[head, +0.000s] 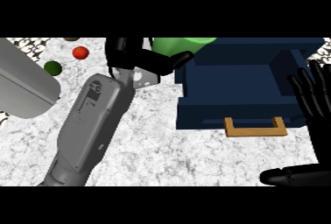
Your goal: Pick up the cup, place it into the drawer and close the drawer
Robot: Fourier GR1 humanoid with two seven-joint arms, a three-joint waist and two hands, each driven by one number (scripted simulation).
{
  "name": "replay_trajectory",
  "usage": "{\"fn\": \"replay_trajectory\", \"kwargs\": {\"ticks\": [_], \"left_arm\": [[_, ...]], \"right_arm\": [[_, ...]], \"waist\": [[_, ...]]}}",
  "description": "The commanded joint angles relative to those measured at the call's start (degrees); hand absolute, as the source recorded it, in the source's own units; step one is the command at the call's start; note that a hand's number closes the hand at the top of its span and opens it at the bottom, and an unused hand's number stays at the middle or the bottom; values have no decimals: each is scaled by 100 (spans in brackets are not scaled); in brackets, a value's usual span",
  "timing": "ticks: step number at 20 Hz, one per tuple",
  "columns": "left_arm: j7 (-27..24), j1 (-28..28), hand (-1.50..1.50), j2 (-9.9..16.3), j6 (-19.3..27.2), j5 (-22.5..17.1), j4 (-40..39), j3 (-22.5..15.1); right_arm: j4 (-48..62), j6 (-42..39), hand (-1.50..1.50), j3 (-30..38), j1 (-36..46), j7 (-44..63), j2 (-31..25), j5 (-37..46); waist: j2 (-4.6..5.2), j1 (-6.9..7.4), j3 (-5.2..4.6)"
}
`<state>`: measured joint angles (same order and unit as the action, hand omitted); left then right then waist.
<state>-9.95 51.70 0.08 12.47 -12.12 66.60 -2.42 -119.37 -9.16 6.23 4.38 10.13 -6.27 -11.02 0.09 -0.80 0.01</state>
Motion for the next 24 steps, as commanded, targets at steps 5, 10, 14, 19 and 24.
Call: {"fn": "replay_trajectory", "kwargs": {"ticks": [5,10,14,19,24], "left_arm": [[-187,868,150,-8,908,-347,-1221,-808],[-520,1085,150,-8,816,-698,-1934,-746],[-518,1769,150,-8,880,-927,-2652,-847],[-576,2266,150,-8,1092,-1385,-3363,-1150],[-953,2165,150,-8,1086,-1691,-3923,-1799]], "right_arm": [[245,27,-150,-251,30,-283,158,323],[248,-149,-150,54,-106,-276,2,-7],[681,135,-150,14,725,-116,-18,227],[285,-64,-150,-169,224,-188,24,195],[228,-39,-150,-141,169,-278,64,181]], "waist": [[15,-65,2],[15,-79,2],[40,-89,1],[47,-200,4],[76,-336,6]]}}
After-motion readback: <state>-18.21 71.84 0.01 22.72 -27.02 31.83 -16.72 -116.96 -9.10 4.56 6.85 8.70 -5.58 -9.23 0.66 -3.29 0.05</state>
